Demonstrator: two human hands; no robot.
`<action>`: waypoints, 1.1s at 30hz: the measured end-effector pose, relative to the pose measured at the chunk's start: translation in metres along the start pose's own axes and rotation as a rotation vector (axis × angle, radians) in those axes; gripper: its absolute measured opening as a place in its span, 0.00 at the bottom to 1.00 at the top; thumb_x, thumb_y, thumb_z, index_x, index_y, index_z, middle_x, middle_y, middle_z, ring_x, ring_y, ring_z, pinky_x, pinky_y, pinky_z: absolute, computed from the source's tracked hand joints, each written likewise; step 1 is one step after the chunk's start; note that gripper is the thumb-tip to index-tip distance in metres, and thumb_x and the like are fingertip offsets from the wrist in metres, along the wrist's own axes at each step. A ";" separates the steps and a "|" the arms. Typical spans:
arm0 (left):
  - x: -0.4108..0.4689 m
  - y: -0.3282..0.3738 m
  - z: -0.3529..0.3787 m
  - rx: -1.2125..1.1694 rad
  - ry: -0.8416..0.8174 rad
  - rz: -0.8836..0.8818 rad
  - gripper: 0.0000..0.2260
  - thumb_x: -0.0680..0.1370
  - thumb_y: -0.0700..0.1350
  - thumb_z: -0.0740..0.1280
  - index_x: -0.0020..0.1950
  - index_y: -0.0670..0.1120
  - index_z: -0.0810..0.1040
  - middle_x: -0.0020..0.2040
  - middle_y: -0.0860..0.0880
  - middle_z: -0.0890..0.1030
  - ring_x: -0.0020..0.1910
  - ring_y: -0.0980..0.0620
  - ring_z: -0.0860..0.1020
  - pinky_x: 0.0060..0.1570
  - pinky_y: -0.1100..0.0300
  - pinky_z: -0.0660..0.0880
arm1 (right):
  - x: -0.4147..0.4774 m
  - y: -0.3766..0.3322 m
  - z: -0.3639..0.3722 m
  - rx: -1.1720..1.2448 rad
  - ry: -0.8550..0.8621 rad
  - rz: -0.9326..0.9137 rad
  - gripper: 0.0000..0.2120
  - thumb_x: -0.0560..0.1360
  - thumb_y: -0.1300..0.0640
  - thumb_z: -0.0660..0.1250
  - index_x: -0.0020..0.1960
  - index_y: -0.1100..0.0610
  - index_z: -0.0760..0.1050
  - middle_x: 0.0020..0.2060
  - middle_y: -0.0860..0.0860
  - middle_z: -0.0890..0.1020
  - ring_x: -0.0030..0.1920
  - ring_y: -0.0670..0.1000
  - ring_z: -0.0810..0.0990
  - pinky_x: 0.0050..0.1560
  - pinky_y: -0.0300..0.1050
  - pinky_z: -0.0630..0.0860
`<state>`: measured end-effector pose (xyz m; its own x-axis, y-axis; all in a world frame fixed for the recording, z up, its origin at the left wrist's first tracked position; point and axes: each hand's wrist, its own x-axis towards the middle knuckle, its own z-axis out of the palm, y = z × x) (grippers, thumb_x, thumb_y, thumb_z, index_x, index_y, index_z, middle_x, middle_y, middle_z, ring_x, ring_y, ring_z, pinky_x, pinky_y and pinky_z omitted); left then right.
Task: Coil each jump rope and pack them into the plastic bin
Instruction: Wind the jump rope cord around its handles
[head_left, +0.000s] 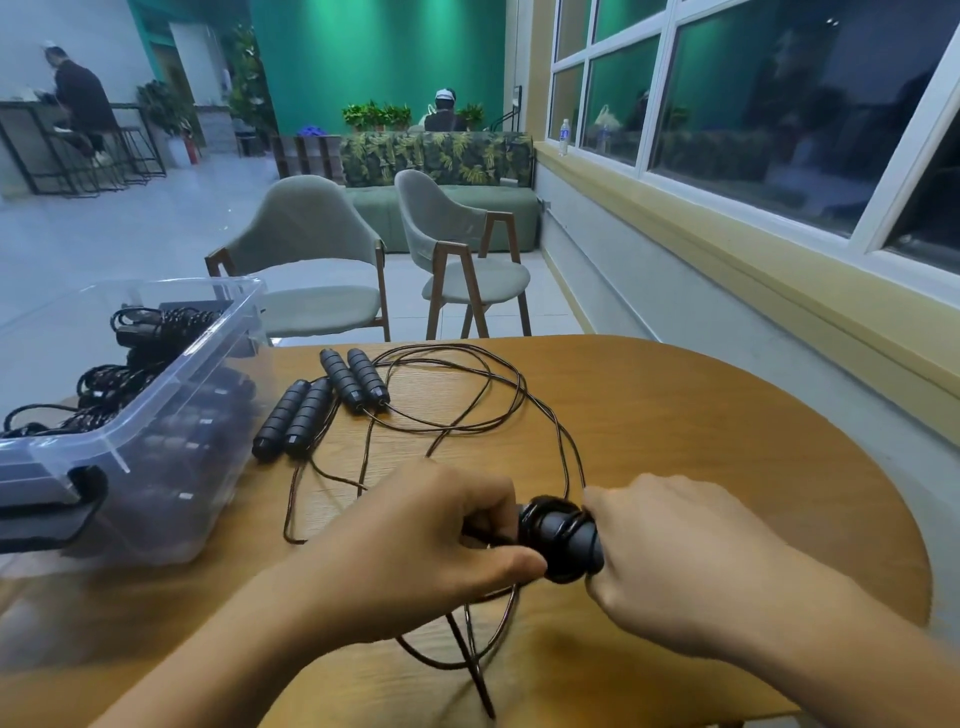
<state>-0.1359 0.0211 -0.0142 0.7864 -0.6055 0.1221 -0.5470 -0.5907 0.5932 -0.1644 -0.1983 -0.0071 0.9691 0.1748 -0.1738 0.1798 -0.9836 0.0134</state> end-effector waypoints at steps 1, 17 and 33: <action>-0.001 0.002 -0.004 -0.048 0.001 0.007 0.11 0.78 0.56 0.74 0.40 0.54 0.78 0.33 0.58 0.78 0.31 0.60 0.74 0.32 0.67 0.68 | -0.001 -0.002 0.000 -0.013 0.068 -0.006 0.10 0.81 0.46 0.63 0.61 0.46 0.69 0.42 0.46 0.74 0.43 0.53 0.75 0.39 0.48 0.70; -0.003 -0.008 -0.017 0.015 0.128 0.015 0.01 0.79 0.52 0.73 0.48 0.57 0.84 0.43 0.61 0.84 0.44 0.60 0.82 0.40 0.64 0.76 | 0.030 -0.009 0.020 -0.095 0.241 -0.160 0.12 0.80 0.50 0.65 0.61 0.47 0.68 0.49 0.49 0.81 0.47 0.57 0.80 0.42 0.50 0.74; 0.008 -0.025 -0.020 -0.110 0.111 0.219 0.18 0.72 0.64 0.77 0.39 0.51 0.81 0.32 0.48 0.77 0.32 0.47 0.74 0.30 0.47 0.70 | -0.005 0.010 -0.012 0.061 0.131 -0.453 0.09 0.74 0.48 0.68 0.49 0.39 0.69 0.40 0.42 0.79 0.41 0.48 0.77 0.42 0.50 0.77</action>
<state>-0.1104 0.0418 -0.0121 0.6827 -0.6466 0.3405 -0.6781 -0.3869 0.6249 -0.1651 -0.2088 0.0061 0.8094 0.5868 -0.0228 0.5826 -0.8073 -0.0939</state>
